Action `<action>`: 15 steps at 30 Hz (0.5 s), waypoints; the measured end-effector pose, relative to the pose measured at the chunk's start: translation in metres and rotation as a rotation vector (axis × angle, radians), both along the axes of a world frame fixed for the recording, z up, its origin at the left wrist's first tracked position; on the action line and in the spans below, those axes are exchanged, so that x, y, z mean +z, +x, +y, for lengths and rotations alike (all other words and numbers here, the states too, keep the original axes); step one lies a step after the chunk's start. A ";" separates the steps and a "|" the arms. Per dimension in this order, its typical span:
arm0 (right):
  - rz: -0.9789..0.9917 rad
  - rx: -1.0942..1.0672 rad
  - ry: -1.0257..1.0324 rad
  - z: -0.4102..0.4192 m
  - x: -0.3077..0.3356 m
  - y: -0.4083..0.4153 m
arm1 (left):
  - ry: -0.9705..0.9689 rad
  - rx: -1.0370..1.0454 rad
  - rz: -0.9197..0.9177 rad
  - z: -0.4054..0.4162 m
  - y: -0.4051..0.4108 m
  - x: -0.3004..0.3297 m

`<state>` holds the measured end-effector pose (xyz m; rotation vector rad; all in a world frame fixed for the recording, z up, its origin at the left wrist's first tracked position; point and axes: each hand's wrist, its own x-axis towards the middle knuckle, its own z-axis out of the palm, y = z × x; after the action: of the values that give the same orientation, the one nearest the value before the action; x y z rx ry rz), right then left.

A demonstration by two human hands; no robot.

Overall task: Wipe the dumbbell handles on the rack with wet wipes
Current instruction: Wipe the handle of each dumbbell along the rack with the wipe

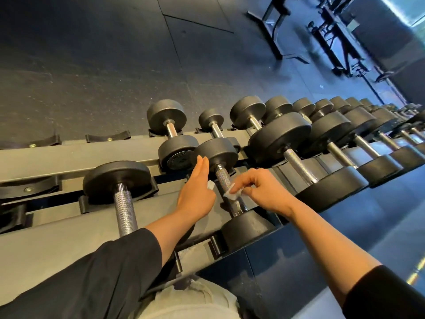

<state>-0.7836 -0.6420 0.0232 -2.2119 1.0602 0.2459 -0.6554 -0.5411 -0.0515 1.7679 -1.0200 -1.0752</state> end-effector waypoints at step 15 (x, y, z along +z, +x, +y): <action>-0.386 0.059 0.151 -0.035 -0.049 -0.023 | 0.020 0.149 -0.332 -0.002 -0.020 -0.006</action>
<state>-0.8062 -0.6773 -0.0257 -2.0481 0.7404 -0.0741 -0.6758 -0.5436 -0.0576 2.0482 -1.0544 -0.7163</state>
